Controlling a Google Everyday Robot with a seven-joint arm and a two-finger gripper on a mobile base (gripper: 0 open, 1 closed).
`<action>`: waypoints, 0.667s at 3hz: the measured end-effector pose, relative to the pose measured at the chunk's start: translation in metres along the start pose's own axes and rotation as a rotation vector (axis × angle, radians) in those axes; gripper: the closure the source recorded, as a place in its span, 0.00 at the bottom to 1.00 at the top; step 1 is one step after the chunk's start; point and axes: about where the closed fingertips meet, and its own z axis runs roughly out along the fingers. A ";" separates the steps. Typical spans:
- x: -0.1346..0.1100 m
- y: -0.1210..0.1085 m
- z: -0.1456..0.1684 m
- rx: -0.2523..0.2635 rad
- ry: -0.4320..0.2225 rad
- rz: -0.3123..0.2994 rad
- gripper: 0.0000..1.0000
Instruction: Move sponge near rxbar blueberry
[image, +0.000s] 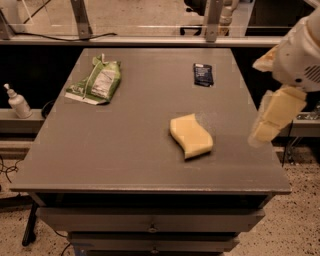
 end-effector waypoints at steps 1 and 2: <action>-0.027 0.003 0.027 -0.059 -0.113 0.036 0.00; -0.038 0.010 0.058 -0.127 -0.196 0.106 0.00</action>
Offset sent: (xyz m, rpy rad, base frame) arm 0.0219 0.0708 -0.0719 0.3673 0.1550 -0.0496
